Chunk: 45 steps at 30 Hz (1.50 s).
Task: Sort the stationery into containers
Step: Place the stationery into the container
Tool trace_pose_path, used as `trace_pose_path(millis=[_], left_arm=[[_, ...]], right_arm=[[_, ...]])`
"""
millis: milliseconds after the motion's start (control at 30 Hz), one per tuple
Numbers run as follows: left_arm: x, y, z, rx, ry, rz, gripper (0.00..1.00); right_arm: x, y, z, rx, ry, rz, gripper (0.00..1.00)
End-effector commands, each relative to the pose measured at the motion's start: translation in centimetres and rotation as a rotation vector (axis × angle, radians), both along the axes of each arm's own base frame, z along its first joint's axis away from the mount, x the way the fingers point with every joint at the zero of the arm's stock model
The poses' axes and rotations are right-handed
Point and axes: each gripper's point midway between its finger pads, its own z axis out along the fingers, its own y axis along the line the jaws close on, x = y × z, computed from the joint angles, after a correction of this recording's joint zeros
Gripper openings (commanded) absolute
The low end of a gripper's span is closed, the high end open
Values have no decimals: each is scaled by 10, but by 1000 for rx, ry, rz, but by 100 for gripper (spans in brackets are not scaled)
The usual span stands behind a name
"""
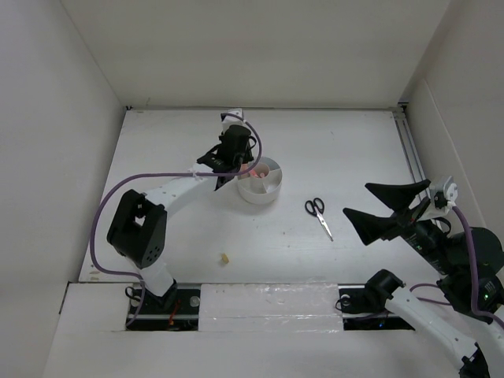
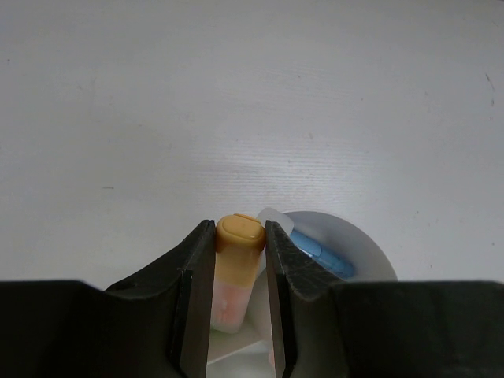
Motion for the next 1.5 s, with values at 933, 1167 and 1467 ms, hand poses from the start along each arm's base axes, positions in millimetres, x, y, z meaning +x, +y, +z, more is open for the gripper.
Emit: trace_pose_path(millis=[933,1167,1467], left_arm=[[-8,-8,19,-3,-35,-35,41],[-16,6,46,-49,-91,16,53],[-45,83,111,-74,-182,333,100]], right_arm=[[-5,5,13,26,-37,36,100],[0,8,10,15,-21,37,100],[29,13,-10,1,82,-41,100]])
